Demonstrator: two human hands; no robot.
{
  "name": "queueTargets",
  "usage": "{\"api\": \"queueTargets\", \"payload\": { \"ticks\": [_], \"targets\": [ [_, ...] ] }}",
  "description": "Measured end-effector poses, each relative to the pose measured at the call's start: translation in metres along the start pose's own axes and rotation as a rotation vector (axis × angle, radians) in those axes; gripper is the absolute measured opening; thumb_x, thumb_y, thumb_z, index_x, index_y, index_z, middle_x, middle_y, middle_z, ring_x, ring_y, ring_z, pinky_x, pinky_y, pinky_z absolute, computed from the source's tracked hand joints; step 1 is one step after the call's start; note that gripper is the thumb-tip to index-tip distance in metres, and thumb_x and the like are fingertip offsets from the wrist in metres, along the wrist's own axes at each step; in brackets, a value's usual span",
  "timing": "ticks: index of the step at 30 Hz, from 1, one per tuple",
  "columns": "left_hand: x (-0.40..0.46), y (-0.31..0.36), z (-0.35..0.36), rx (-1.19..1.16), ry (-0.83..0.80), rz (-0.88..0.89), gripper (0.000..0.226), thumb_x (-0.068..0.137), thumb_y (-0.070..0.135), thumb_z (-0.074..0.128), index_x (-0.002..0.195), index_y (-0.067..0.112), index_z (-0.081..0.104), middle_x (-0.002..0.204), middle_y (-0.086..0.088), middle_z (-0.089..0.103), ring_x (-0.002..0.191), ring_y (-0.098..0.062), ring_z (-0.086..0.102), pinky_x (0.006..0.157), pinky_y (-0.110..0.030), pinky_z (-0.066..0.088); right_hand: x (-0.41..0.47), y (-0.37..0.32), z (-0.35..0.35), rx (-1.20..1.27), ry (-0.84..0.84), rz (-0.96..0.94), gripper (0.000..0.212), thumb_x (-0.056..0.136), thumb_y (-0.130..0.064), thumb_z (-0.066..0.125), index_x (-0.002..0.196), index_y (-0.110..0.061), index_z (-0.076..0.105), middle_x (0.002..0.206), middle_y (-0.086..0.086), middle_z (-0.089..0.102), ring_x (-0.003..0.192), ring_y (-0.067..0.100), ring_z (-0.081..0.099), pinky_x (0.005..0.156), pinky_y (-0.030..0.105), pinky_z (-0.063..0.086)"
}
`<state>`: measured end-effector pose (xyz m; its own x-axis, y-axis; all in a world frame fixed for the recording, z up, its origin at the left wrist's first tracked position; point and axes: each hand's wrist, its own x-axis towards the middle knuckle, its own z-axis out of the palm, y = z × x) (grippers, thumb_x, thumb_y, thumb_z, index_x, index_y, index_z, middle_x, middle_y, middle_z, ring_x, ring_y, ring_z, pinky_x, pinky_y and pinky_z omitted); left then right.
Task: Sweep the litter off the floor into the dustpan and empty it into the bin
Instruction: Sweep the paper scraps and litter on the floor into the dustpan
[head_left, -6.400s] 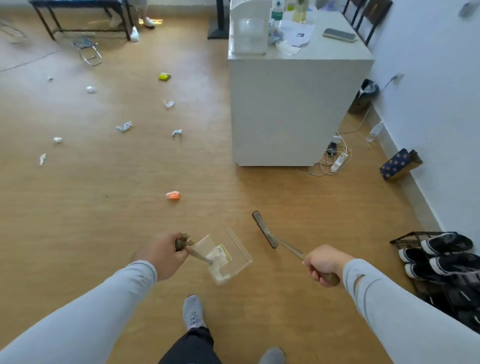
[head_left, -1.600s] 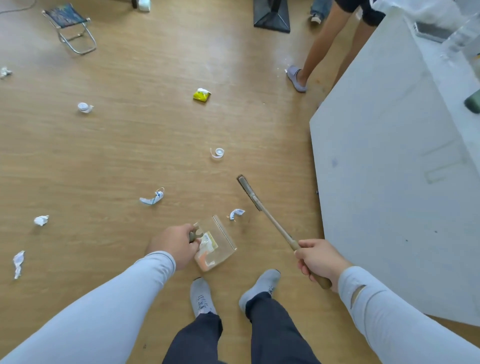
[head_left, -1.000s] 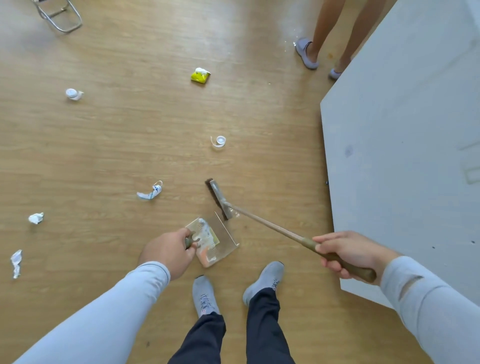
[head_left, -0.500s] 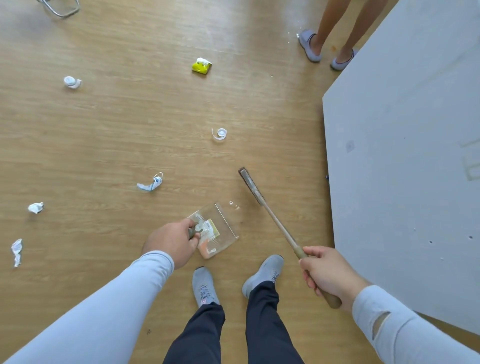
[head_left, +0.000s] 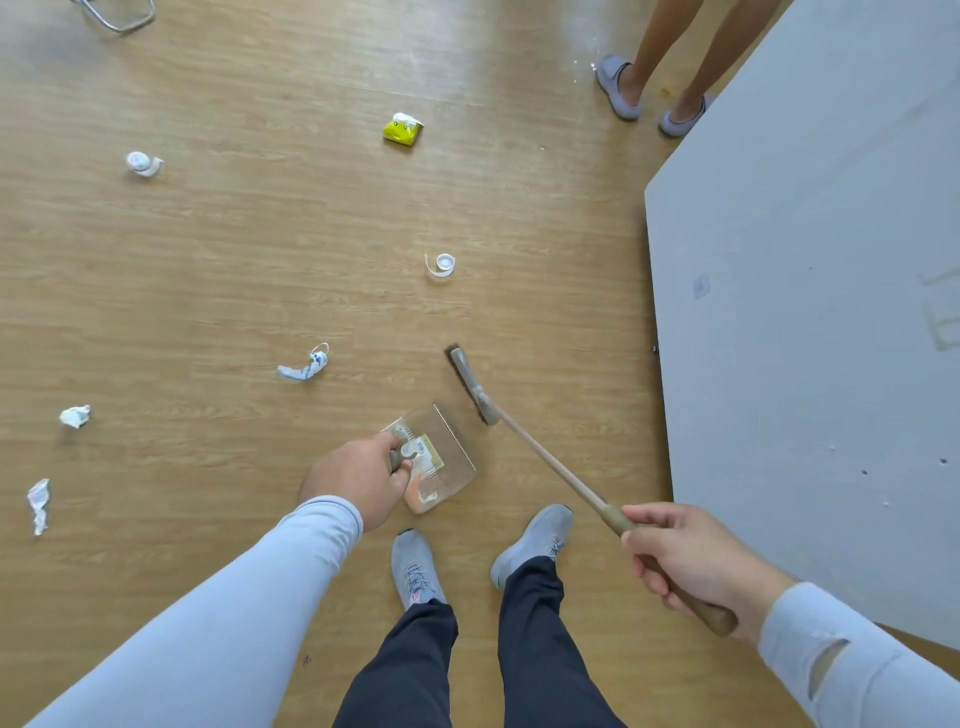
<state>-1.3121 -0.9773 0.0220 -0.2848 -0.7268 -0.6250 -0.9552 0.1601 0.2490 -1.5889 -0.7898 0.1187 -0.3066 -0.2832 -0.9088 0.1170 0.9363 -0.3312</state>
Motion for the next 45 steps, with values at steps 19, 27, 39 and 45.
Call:
{"api": "queueTargets", "payload": {
  "ticks": [19, 27, 39, 45],
  "targets": [
    [-0.041, -0.043, -0.076, -0.222, 0.092, -0.073, 0.030, 0.093, 0.048, 0.055, 0.121, 0.042, 0.062, 0.103, 0.013, 0.072, 0.091, -0.021, 0.068, 0.082, -0.036, 0.058, -0.041, -0.098, -0.016, 0.015, 0.126, -0.111, 0.023, 0.096, -0.005, 0.059, 0.118, -0.012, 0.063, 0.071, 0.014, 0.063, 0.043, 0.015, 0.051, 0.040, 0.021, 0.043],
    [0.019, -0.010, -0.104, -0.263, 0.156, -0.129, 0.030, 0.096, 0.048, 0.056, 0.122, 0.035, 0.062, 0.102, 0.010, 0.073, 0.091, -0.023, 0.068, 0.081, -0.035, 0.056, 0.012, -0.158, -0.032, -0.072, 0.135, -0.184, 0.030, 0.096, -0.009, 0.057, 0.124, -0.016, 0.060, 0.064, 0.011, 0.063, 0.042, 0.015, 0.050, 0.040, 0.021, 0.040],
    [0.179, 0.083, -0.157, -0.349, 0.199, -0.288, 0.033, 0.095, 0.048, 0.058, 0.126, 0.036, 0.063, 0.109, 0.008, 0.073, 0.098, -0.026, 0.067, 0.088, -0.036, 0.054, 0.146, -0.296, -0.100, -0.443, 0.067, -0.234, 0.025, 0.089, -0.011, 0.053, 0.108, -0.023, 0.066, 0.066, 0.009, 0.067, 0.052, 0.018, 0.057, 0.056, 0.029, 0.048],
    [0.227, 0.107, -0.160, -0.343, 0.168, -0.360, 0.022, 0.096, 0.048, 0.056, 0.113, 0.036, 0.063, 0.090, 0.010, 0.069, 0.087, -0.024, 0.067, 0.082, -0.038, 0.057, 0.209, -0.375, -0.105, -0.640, 0.087, -0.263, 0.034, 0.086, -0.013, 0.053, 0.116, -0.008, 0.068, 0.069, 0.008, 0.063, 0.056, 0.025, 0.057, 0.059, 0.031, 0.051]
  ]
}}
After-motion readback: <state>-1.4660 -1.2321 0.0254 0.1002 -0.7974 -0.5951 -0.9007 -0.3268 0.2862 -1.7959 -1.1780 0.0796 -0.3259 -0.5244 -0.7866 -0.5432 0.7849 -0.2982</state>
